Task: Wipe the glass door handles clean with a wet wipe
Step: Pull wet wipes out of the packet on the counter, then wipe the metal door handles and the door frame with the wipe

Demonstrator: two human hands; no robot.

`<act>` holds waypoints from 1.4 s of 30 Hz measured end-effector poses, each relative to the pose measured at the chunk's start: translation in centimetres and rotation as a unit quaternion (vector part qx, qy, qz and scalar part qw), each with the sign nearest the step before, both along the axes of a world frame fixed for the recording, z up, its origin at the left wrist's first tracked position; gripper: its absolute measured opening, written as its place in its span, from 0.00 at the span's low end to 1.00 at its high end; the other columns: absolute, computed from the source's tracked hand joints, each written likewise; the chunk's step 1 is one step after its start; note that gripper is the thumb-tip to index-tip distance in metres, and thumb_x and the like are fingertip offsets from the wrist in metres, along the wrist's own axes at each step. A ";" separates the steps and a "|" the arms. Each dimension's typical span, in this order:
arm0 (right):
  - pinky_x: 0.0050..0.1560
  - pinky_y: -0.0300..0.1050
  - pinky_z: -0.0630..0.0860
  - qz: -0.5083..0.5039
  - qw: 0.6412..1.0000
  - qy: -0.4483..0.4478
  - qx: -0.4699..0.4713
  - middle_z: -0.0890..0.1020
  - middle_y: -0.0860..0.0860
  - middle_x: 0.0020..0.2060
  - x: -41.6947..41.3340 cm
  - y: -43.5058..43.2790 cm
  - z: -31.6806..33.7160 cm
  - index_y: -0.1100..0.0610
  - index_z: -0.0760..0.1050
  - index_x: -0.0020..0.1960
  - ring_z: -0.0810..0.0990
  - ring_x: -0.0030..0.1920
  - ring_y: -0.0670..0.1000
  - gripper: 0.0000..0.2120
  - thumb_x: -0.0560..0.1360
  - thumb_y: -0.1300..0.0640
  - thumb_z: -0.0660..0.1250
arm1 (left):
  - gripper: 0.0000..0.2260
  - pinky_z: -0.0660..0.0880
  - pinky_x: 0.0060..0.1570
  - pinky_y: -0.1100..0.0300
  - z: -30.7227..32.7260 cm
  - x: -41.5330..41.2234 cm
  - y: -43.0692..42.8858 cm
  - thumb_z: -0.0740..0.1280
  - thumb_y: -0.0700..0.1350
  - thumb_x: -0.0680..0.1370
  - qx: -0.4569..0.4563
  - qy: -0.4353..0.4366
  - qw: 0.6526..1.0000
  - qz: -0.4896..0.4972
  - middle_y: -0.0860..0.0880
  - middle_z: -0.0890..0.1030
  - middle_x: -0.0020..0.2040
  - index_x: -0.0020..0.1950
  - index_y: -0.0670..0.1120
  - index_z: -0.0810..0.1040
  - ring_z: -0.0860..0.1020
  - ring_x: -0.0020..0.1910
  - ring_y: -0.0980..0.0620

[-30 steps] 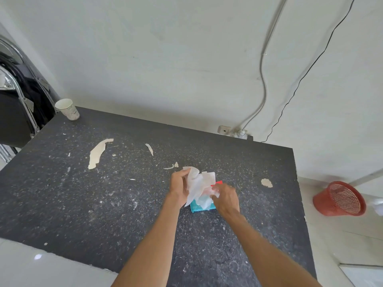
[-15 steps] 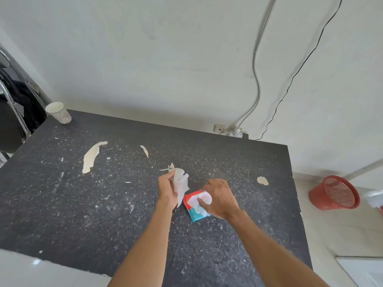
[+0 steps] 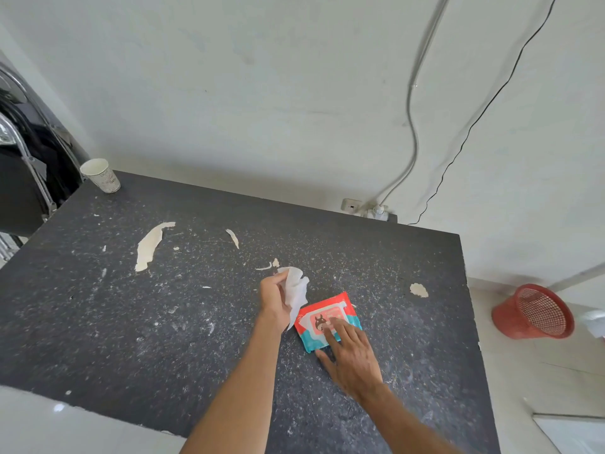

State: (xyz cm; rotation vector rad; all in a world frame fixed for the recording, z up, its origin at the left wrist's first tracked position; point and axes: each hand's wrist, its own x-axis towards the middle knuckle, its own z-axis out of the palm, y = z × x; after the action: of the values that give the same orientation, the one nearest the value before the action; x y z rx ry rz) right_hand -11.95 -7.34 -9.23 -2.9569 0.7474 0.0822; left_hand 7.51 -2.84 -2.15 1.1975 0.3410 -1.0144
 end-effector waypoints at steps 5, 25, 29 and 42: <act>0.72 0.52 0.63 -0.080 0.990 -0.054 0.102 0.74 0.47 0.66 2.1 -0.2 1.5 0.47 0.73 0.66 0.72 0.67 0.48 0.25 0.80 0.38 0.46 | 0.14 0.73 0.34 0.60 1.0 -0.6 -1.3 0.64 0.42 0.76 -0.012 0.006 0.999 -0.041 0.46 0.81 0.33 0.34 0.43 0.84 0.80 0.30 0.49; 0.52 0.56 0.76 -0.315 0.512 -0.452 0.659 0.78 0.62 0.54 -12.0 -15.0 18.2 0.68 0.72 0.60 0.78 0.52 0.60 0.24 0.73 0.52 0.71 | 0.04 0.69 0.29 0.64 13.2 -13.0 -15.4 0.70 0.43 0.73 -0.076 -0.107 0.914 -0.383 0.52 0.79 0.35 0.47 0.48 0.80 0.76 0.32 0.55; 0.46 0.45 0.78 -0.352 0.531 -0.500 0.587 0.83 0.54 0.47 -22.7 -17.5 22.8 0.58 0.78 0.50 0.82 0.46 0.51 0.19 0.65 0.48 0.76 | 0.03 0.71 0.28 0.65 17.9 -22.9 -19.7 0.73 0.43 0.72 -0.117 -0.142 0.882 -0.434 0.52 0.78 0.35 0.44 0.49 0.82 0.76 0.32 0.55; 0.53 0.49 0.79 -0.347 0.618 -0.546 0.446 0.82 0.54 0.56 -56.0 -19.1 33.5 0.53 0.81 0.59 0.81 0.56 0.54 0.13 0.75 0.58 0.69 | 0.14 0.74 0.54 0.55 26.5 -57.2 -28.1 0.69 0.45 0.77 -0.199 -0.085 0.766 -0.605 0.42 0.80 0.45 0.59 0.37 0.78 0.77 0.43 0.48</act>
State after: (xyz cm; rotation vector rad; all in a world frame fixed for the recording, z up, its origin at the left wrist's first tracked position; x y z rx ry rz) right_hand -67.92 -26.40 24.25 -1.1768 1.0428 -0.9687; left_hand -49.66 -30.96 24.36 1.0319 -0.9130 -1.9257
